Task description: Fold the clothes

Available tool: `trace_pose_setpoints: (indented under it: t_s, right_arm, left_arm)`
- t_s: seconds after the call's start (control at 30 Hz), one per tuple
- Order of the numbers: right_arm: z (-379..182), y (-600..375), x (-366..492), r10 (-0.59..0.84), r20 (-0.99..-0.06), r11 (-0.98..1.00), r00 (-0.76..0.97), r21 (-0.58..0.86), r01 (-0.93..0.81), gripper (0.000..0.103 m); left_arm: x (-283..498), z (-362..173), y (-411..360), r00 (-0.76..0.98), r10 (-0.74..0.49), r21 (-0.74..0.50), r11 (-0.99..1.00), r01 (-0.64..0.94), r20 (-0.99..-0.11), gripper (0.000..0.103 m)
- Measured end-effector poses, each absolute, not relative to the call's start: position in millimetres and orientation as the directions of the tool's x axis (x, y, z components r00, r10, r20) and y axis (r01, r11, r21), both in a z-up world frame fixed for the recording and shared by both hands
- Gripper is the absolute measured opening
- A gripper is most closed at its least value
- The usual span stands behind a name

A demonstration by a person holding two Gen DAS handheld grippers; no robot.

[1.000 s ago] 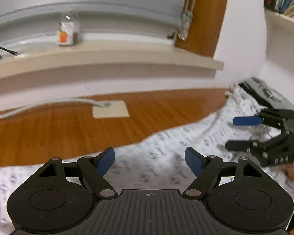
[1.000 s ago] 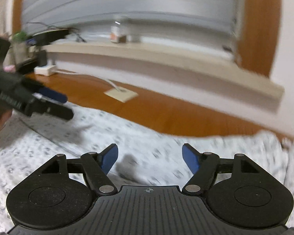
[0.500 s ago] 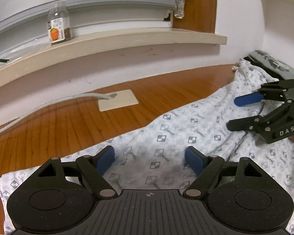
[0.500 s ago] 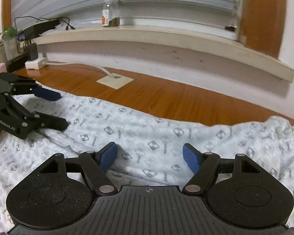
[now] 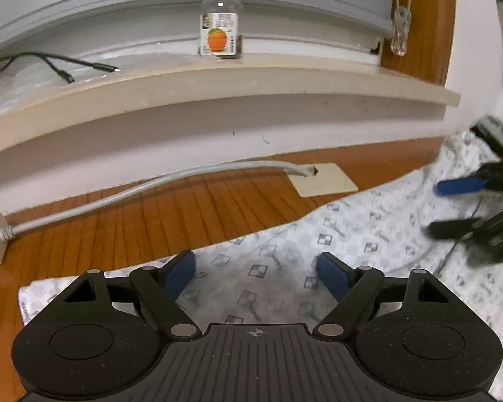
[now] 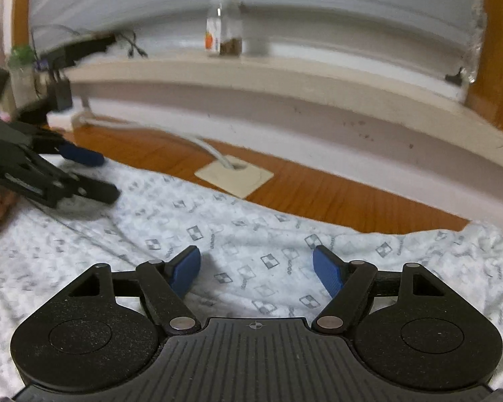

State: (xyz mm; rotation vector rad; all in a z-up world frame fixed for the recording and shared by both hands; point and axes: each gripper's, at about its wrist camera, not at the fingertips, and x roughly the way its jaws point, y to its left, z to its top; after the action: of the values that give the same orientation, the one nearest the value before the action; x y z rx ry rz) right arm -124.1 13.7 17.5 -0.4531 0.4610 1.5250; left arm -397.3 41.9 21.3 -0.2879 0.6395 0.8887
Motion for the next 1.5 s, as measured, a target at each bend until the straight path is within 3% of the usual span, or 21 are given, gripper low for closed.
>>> trace_pose_setpoints:
  t_s: [0.17,0.27,0.4,0.5,0.7,0.73,0.8,0.83,0.87,1.03,1.17,1.33,1.4,1.47,1.5]
  right_arm:
    - [48.8,-37.6,-82.7,0.868,-0.495,0.06,0.035,0.036,-0.998,0.073]
    - [67.9,-54.4,-35.5,0.861,-0.483,0.184,0.161,0.001,-0.983,0.074]
    - [67.7,-34.9,31.9,0.748,-0.605,0.352,0.274,0.011,-0.936,0.075]
    - [60.5,-13.4,61.3,0.677,-0.629,0.467,0.382,-0.035,-0.884,0.075]
    - [33.5,20.7,100.6,0.591,-0.728,0.566,0.347,0.068,-0.821,0.076]
    - [30.0,21.2,102.0,0.581,-0.732,0.579,0.357,0.063,-0.813,0.074]
    - [31.6,13.1,101.5,0.61,-0.713,0.571,0.347,0.091,-0.816,0.052]
    - [36.1,6.6,98.9,0.621,-0.698,0.572,0.357,0.091,-0.815,0.029]
    - [41.5,-0.3,95.7,0.629,-0.682,0.576,0.373,0.087,-0.813,0.019]
    - [96.5,-76.3,65.2,0.689,-0.541,0.618,0.482,0.092,-0.78,0.014]
    - [136.5,-155.4,32.6,0.707,-0.474,0.636,0.526,0.099,-0.765,0.014]
    - [140.5,-228.2,-7.1,0.681,-0.544,0.628,0.49,0.09,-0.773,0.019]
    - [134.4,-244.6,-20.0,0.663,-0.566,0.626,0.49,0.061,-0.777,0.03]
    - [133.6,-249.1,-27.2,0.66,-0.552,0.626,0.509,0.031,-0.779,0.048]
    - [134.1,-246.1,-27.8,0.665,-0.548,0.622,0.508,0.029,-0.782,0.051]
  left_arm:
    - [-387.6,31.5,32.9,0.528,0.593,-0.064,0.627,-0.777,-0.608,0.083]
    - [-367.9,40.3,30.7,0.57,0.58,-0.088,0.652,-0.753,-0.582,0.083]
    - [-341.4,40.6,31.5,0.622,0.544,-0.122,0.69,-0.714,-0.563,0.083]
    - [-336.3,33.1,30.5,0.648,0.519,-0.139,0.711,-0.689,-0.557,0.083]
    - [-340.1,27.2,33.3,0.692,0.47,-0.197,0.732,-0.653,-0.549,0.083]
    - [-340.1,27.0,33.3,0.694,0.464,-0.201,0.733,-0.65,-0.551,0.083]
    - [-340.6,27.4,33.2,0.697,0.461,-0.207,0.733,-0.648,-0.55,0.083]
    - [-341.5,27.5,33.5,0.7,0.46,-0.212,0.733,-0.647,-0.546,0.083]
    - [-342.5,27.5,33.9,0.705,0.459,-0.219,0.732,-0.645,-0.541,0.083]
    - [-346.9,29.1,34.0,0.714,0.465,-0.231,0.729,-0.644,-0.523,0.083]
    - [-345.5,31.4,30.4,0.713,0.473,-0.206,0.74,-0.64,-0.518,0.083]
    - [-348.0,31.3,33.2,0.728,0.454,-0.235,0.741,-0.629,-0.514,0.083]
    - [-350.0,31.1,34.8,0.734,0.448,-0.251,0.738,-0.626,-0.51,0.083]
    - [-351.7,30.9,36.2,0.74,0.443,-0.266,0.736,-0.623,-0.506,0.083]
    - [-351.5,31.0,36.3,0.74,0.441,-0.266,0.736,-0.622,-0.508,0.083]
